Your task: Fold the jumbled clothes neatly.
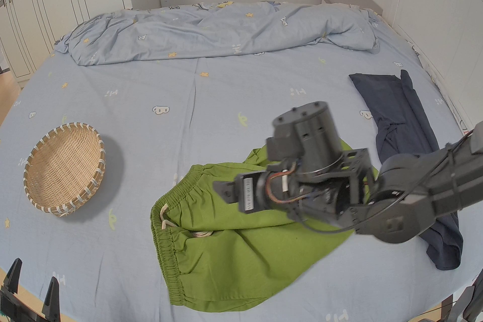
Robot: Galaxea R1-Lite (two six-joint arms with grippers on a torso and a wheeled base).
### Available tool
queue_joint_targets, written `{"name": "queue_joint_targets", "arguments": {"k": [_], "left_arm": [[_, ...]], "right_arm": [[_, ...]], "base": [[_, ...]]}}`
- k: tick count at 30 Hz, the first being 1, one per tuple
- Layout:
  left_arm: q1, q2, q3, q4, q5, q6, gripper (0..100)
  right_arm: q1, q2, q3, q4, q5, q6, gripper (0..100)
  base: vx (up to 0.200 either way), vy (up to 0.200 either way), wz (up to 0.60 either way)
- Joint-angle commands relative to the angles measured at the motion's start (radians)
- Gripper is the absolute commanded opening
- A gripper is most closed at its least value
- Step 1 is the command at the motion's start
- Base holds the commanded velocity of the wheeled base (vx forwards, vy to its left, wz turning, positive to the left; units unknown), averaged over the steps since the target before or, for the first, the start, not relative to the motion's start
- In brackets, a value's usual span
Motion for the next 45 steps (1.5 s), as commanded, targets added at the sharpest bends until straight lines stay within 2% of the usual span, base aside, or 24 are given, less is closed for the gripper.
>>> {"name": "queue_joint_targets", "arguments": {"k": [1, 3, 4, 6, 7, 8, 9, 10, 12, 13, 14, 16, 17, 18, 19, 20, 21, 24, 28, 29, 31, 32, 36, 45], "left_arm": [[0.000, -0.016, 0.018, -0.004, -0.009, 0.023, 100], [0.000, -0.016, 0.018, -0.006, -0.008, 0.023, 100], [0.000, -0.016, 0.018, -0.011, -0.005, 0.020, 100], [0.001, -0.009, -0.071, -0.080, -0.005, -0.013, 100], [-0.019, 0.036, -0.252, -0.121, 0.006, -0.102, 100], [-0.031, 0.068, -0.332, -0.121, 0.009, -0.151, 100], [-0.062, 0.183, -0.533, -0.064, 0.004, -0.287, 100], [-0.063, 0.217, -0.578, -0.031, -0.003, -0.304, 100], [-0.060, 0.304, -0.602, 0.091, -0.101, -0.257, 100], [-0.071, 0.373, -0.581, 0.167, -0.226, -0.238, 100], [-0.074, 0.404, -0.570, 0.183, -0.275, -0.244, 100], [-0.082, 0.539, -0.533, 0.203, -0.428, -0.313, 100], [-0.083, 0.584, -0.519, 0.203, -0.468, -0.344, 100], [-0.083, 0.584, -0.519, 0.203, -0.468, -0.344, 100], [-0.092, 0.725, -0.510, 0.200, -0.571, -0.411, 100], [-0.096, 0.742, -0.508, 0.200, -0.585, -0.415, 100], [-0.120, 0.846, -0.492, 0.190, -0.671, -0.416, 100], [-0.146, 0.987, -0.447, 0.140, -0.759, -0.405, 100], [-0.165, 1.157, -0.358, -0.012, -0.793, -0.353, 100], [-0.168, 1.236, -0.318, -0.086, -0.793, -0.307, 100], [-0.168, 1.251, -0.311, -0.100, -0.793, -0.296, 100], [-0.172, 1.375, -0.246, -0.205, -0.795, -0.237, 100], [-0.203, 1.498, -0.199, -0.290, -0.787, -0.227, 100], [-0.243, 1.691, -0.196, -0.373, -0.778, -0.223, 100]], "right_arm": [[-0.144, -0.181, 0.138, -0.004, 0.072, 0.049, 100], [-0.171, -0.196, 0.156, -0.004, 0.092, 0.055, 100], [-0.217, -0.219, 0.190, -0.004, 0.130, 0.056, 100], [-0.262, -0.237, 0.219, -0.005, 0.162, 0.058, 100], [-0.282, -0.243, 0.234, -0.008, 0.181, 0.058, 100], [-0.289, -0.245, 0.241, -0.008, 0.187, 0.058, 100], [-0.314, -0.245, 0.253, -0.011, 0.210, 0.060, 100], [-0.323, -0.245, 0.256, -0.011, 0.219, 0.060, 100], [-0.340, -0.250, 0.276, -0.011, 0.234, 0.061, 100], [-0.348, -0.259, 0.296, -0.013, 0.236, 0.063, 100], [-0.354, -0.260, 0.303, -0.013, 0.236, 0.063, 100], [-0.385, -0.263, 0.331, -0.011, 0.239, 0.061, 100], [-0.389, -0.265, 0.343, -0.011, 0.241, 0.058, 100], [-0.389, -0.265, 0.343, -0.011, 0.241, 0.058, 100], [-0.401, -0.266, 0.369, -0.011, 0.256, 0.058, 100], [-0.404, -0.268, 0.372, -0.011, 0.259, 0.058, 100], [-0.431, -0.288, 0.392, -0.011, 0.277, 0.058, 100], [-0.444, -0.302, 0.402, -0.011, 0.313, 0.060, 100], [-0.458, -0.305, 0.405, -0.007, 0.311, 0.060, 100], [-0.467, -0.312, 0.412, 0.003, 0.310, 0.060, 100], [-0.469, -0.314, 0.415, 0.003, 0.308, 0.060, 100], [-0.478, -0.320, 0.445, 0.007, 0.308, 0.058, 100], [-0.521, -0.317, 0.445, 0.004, 0.308, 0.060, 100], [-0.519, -0.332, 0.445, 0.010, 0.307, 0.058, 100]], "base": [[0.000, 0.000, 0.00], [0.000, 0.000, 0.00], [0.000, 0.000, 0.00], [0.000, 0.000, 0.00], [0.000, 0.000, 0.00], [0.000, 0.000, 0.00], [0.000, 0.000, 0.00], [0.000, 0.000, 0.00], [0.000, 0.000, 0.00], [0.000, 0.000, 0.00], [0.000, 0.000, 0.00], [0.000, 0.000, 0.00], [0.000, 0.000, 0.00], [0.000, 0.000, 0.00], [0.000, 0.000, 0.00], [0.000, 0.000, 0.00], [0.000, 0.000, 0.00], [0.000, 0.000, 0.00], [0.000, 0.000, 0.00], [0.000, 0.000, 0.00], [0.000, 0.000, 0.00], [0.000, 0.000, 0.00], [0.000, 0.000, 0.00], [0.000, 0.000, 0.00]]}}
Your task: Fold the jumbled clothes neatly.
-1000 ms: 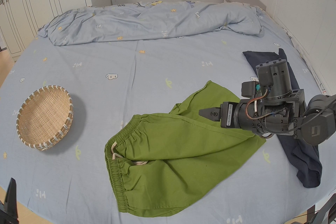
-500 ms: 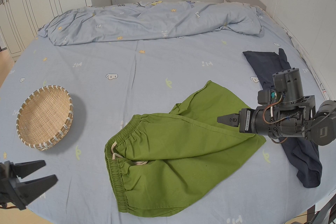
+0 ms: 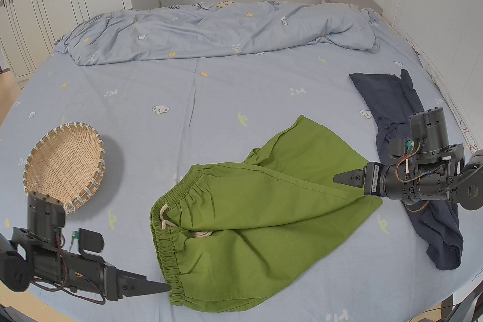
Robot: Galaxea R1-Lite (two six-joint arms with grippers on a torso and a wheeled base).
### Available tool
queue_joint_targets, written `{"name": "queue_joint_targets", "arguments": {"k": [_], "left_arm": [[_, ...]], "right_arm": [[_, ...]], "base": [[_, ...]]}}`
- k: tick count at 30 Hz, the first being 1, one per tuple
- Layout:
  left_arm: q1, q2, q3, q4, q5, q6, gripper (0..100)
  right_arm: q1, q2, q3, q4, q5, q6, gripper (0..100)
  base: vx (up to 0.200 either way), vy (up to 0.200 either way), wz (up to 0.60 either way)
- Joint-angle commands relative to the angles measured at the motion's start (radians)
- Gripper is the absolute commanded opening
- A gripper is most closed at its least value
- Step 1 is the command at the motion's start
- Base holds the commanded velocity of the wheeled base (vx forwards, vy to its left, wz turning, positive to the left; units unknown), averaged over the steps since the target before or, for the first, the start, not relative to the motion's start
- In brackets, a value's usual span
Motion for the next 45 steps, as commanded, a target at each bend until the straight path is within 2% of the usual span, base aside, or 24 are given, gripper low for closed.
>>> {"name": "queue_joint_targets", "arguments": {"k": [1, 9, 12, 24, 25, 36, 39, 40, 43, 44, 45], "left_arm": [[-0.051, 0.303, 0.064, -0.110, -0.031, 0.019, 100], [-0.108, 0.452, 0.056, -0.288, -0.025, 0.019, 100], [-0.135, 0.455, 0.052, -0.302, -0.025, 0.020, 100], [-0.132, 0.483, 0.016, -0.305, -0.025, 0.020, 100], [-0.126, 0.481, 0.012, -0.314, -0.025, 0.020, 0], [-0.103, 0.469, 0.030, -0.332, -0.019, 0.022, 0], [-0.099, 0.457, 0.047, -0.332, -0.002, 0.031, 0], [-0.070, 0.435, 0.075, -0.332, 0.038, 0.045, 0], [0.018, 0.345, 0.114, -0.320, 0.041, 0.036, 0], [0.023, 0.338, 0.116, -0.319, 0.041, 0.036, 0], [0.070, 0.283, 0.130, -0.300, 0.039, 0.025, 0]], "right_arm": [[-0.032, -0.029, 0.024, 0.007, 0.008, -0.001, 100], [-0.031, -0.074, 0.029, 0.009, 0.008, -0.001, 100], [-0.031, -0.077, 0.032, 0.009, 0.008, -0.001, 100], [-0.039, -0.098, 0.033, 0.009, 0.008, -0.001, 100], [-0.039, -0.103, 0.035, 0.009, 0.010, -0.001, 100], [-0.039, -0.102, 0.035, 0.009, 0.010, -0.001, 100], [-0.042, -0.102, 0.036, 0.010, 0.010, -0.001, 100], [-0.045, -0.100, 0.035, 0.016, 0.012, 0.001, 100], [-0.103, -0.069, 0.013, 0.068, 0.068, -0.001, 100], [-0.106, -0.068, 0.012, 0.070, 0.074, -0.001, 100], [-0.171, -0.052, -0.020, 0.099, 0.150, 0.001, 100]], "base": [[0.000, 0.000, 0.00], [0.000, 0.000, 0.00], [0.000, 0.000, 0.00], [0.000, 0.000, 0.00], [0.000, 0.000, 0.00], [0.000, 0.000, 0.00], [0.000, 0.000, 0.00], [0.000, 0.000, 0.00], [0.000, 0.000, 0.00], [0.000, 0.000, 0.00], [0.000, 0.000, 0.00]]}}
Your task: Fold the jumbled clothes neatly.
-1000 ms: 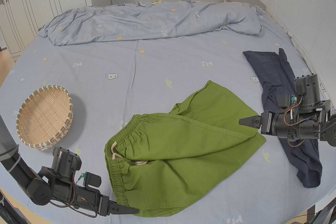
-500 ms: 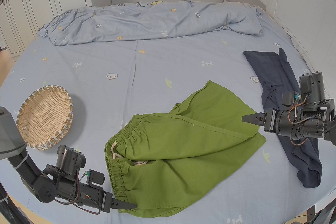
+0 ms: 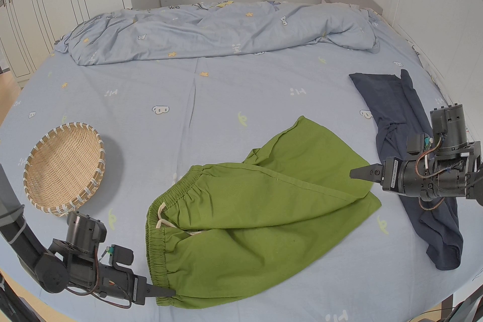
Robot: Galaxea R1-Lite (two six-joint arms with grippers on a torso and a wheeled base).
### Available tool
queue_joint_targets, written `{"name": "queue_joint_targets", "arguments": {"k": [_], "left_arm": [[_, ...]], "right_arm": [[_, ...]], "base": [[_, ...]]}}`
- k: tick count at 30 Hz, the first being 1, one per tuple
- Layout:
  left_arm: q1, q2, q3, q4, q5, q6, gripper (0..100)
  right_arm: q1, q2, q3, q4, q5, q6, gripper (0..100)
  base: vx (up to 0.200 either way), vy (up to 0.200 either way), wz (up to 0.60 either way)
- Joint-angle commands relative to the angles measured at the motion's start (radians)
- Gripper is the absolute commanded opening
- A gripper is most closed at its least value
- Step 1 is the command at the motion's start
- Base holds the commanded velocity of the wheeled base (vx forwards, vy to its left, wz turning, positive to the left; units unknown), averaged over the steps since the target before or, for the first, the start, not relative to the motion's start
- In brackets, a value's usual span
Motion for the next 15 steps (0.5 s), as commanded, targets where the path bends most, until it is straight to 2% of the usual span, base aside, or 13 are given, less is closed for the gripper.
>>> {"name": "queue_joint_targets", "arguments": {"k": [1, 2, 3, 5, 6, 7, 9, 10, 15], "left_arm": [[0.111, -0.144, 0.052, 0.025, 0.011, -0.013, 0], [0.163, -0.198, 0.057, 0.071, 0.011, -0.031, 0], [0.184, -0.217, 0.055, 0.094, 0.011, -0.037, 0], [0.184, -0.217, 0.055, 0.094, 0.011, -0.037, 0], [0.256, -0.262, 0.055, 0.139, 0.010, -0.040, 0], [0.275, -0.271, 0.057, 0.146, 0.007, -0.040, 0], [0.284, -0.271, 0.055, 0.148, 0.007, -0.040, 0], [0.304, -0.268, 0.051, 0.148, 0.005, -0.039, 0], [0.359, -0.250, 0.028, 0.148, 0.002, -0.039, 0]], "right_arm": [[-0.105, 0.042, -0.048, 0.054, 0.104, 0.001, 100], [-0.191, 0.059, -0.088, 0.112, 0.210, 0.004, 100], [-0.224, 0.067, -0.103, 0.141, 0.262, 0.009, 100], [-0.224, 0.067, -0.103, 0.141, 0.262, 0.009, 100], [-0.313, 0.095, -0.134, 0.209, 0.410, 0.000, 100], [-0.338, 0.108, -0.131, 0.218, 0.454, -0.008, 100], [-0.349, 0.116, -0.126, 0.219, 0.477, -0.020, 100], [-0.362, 0.145, -0.112, 0.224, 0.498, -0.055, 100], [-0.367, 0.202, -0.086, 0.224, 0.502, -0.128, 100]], "base": [[0.000, 0.000, 0.00], [0.000, 0.000, 0.00], [0.000, 0.000, 0.00], [0.000, 0.000, 0.00], [0.000, 0.000, 0.00], [0.000, 0.000, 0.00], [0.000, 0.000, 0.00], [0.000, 0.000, 0.00], [0.000, 0.000, 0.00]]}}
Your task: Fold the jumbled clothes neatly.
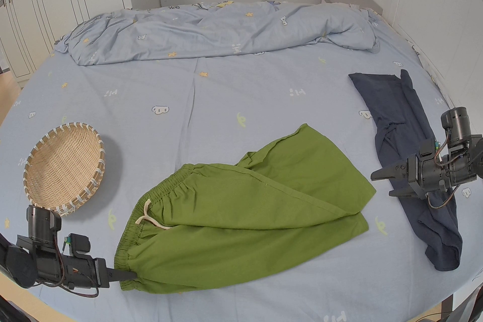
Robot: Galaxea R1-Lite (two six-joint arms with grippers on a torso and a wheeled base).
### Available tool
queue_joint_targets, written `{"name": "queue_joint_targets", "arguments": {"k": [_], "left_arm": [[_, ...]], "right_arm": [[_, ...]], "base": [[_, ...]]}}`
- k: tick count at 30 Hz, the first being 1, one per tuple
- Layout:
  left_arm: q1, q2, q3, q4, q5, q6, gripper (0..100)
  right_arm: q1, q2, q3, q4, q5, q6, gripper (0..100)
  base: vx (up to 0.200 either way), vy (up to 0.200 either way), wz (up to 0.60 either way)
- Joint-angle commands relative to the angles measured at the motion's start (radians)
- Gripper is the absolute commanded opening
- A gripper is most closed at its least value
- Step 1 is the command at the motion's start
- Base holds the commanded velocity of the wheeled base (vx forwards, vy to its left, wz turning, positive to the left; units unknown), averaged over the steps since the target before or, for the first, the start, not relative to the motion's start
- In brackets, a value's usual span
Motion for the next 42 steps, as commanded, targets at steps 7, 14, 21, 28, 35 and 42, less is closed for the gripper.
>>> {"name": "queue_joint_targets", "arguments": {"k": [7, 14, 21, 28, 35, 42], "left_arm": [[0.072, 0.026, -0.026, 0.004, -0.016, 0.004, 0], [0.093, 0.067, -0.032, 0.001, -0.019, 0.006, 0], [0.092, 0.087, -0.041, 0.001, -0.031, 0.004, 0], [0.090, 0.096, -0.041, 0.001, -0.030, 0.006, 0], [0.087, 0.109, -0.043, 0.001, -0.031, 0.006, 0], [0.084, 0.110, -0.043, 0.001, -0.031, 0.006, 0]], "right_arm": [[-0.016, 0.184, 0.030, 0.006, 0.033, -0.130, 100], [0.011, 0.279, 0.049, -0.019, 0.096, -0.242, 100], [0.024, 0.328, 0.050, -0.091, 0.107, -0.254, 100], [0.044, 0.327, 0.082, -0.166, 0.182, -0.251, 100], [0.061, 0.330, 0.162, -0.312, 0.246, -0.260, 100], [0.051, 0.354, 0.208, -0.407, 0.291, -0.286, 100]], "base": [[0.000, 0.000, 0.00], [0.000, 0.000, 0.00], [0.000, 0.000, 0.00], [0.000, 0.000, 0.00], [0.000, 0.000, 0.00], [0.000, 0.000, 0.00]]}}
